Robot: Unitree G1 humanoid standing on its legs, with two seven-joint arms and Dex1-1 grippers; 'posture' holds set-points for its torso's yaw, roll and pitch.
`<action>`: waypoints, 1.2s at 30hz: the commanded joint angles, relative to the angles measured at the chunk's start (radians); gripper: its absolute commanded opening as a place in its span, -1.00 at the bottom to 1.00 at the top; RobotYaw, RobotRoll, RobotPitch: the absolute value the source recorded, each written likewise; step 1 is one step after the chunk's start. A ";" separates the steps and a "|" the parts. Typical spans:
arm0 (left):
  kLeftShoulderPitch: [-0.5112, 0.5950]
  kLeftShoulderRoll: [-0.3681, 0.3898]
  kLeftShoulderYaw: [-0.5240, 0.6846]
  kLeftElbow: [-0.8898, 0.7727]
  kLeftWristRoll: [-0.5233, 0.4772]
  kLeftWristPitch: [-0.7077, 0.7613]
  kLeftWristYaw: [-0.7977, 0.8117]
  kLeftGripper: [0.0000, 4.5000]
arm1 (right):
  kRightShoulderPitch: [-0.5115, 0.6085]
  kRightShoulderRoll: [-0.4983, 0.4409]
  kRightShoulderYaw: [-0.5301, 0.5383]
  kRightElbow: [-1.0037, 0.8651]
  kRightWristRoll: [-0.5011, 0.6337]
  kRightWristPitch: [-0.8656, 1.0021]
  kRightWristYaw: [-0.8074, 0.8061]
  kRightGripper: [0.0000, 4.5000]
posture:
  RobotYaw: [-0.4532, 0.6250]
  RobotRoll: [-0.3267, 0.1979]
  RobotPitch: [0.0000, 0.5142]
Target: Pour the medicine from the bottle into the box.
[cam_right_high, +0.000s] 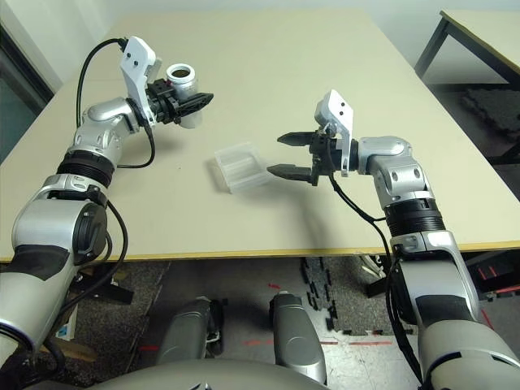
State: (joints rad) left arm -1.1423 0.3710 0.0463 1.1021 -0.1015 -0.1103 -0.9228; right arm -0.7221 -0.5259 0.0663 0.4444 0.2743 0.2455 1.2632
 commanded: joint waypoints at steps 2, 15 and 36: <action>-0.015 0.019 -0.109 0.041 0.152 -0.151 0.072 0.19 | 0.012 0.009 -0.007 0.019 0.002 -0.008 -0.016 1.00 | -0.59 0.25 -0.79; -0.279 0.019 -0.925 0.132 1.130 -0.749 0.786 0.19 | -0.024 0.041 -0.038 0.081 0.040 0.010 -0.030 1.00 | -0.52 0.25 -0.79; -0.405 -0.113 -1.055 0.288 1.253 -0.664 0.830 0.19 | -0.006 0.075 -0.062 0.069 0.060 0.008 -0.070 1.00 | -0.60 0.25 -0.73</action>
State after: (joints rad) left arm -1.5563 0.2518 -1.0679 1.3600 1.2261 -0.7817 -0.0138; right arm -0.7316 -0.4534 0.0197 0.5175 0.3251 0.2502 1.1979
